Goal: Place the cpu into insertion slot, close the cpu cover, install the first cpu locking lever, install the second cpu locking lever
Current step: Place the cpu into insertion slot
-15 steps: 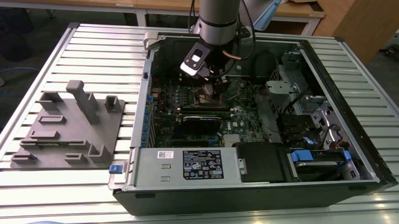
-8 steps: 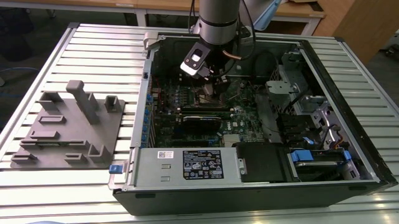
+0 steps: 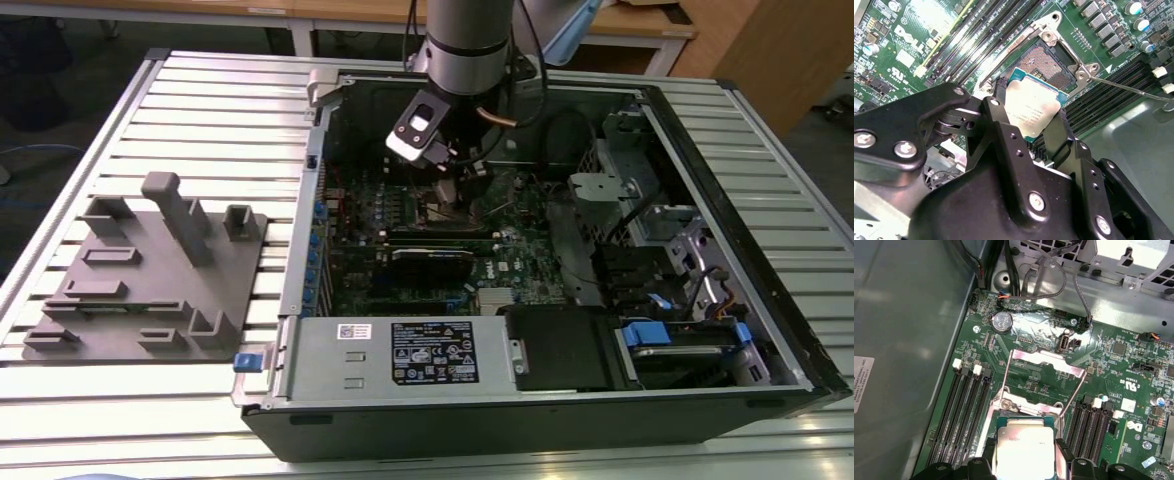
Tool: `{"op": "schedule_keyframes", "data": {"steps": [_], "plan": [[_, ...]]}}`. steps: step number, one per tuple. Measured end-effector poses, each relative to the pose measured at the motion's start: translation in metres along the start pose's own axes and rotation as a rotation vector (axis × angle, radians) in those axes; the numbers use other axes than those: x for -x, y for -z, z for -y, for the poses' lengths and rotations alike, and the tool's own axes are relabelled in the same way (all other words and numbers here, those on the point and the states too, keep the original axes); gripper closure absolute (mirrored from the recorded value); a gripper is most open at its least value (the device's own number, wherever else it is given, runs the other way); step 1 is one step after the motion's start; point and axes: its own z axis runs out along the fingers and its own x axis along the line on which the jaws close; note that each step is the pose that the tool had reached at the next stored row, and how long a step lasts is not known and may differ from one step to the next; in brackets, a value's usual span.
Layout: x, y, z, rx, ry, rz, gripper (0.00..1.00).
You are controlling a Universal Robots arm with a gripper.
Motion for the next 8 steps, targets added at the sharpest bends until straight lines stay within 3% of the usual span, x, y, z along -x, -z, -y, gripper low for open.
{"op": "schedule_keyframes", "data": {"steps": [3,8], "plan": [[0.0000,-0.0001,0.0000,0.0005,-0.034,0.0032,0.46],[0.0001,-0.0010,0.0001,0.0022,-0.133,0.0123,0.46]]}}
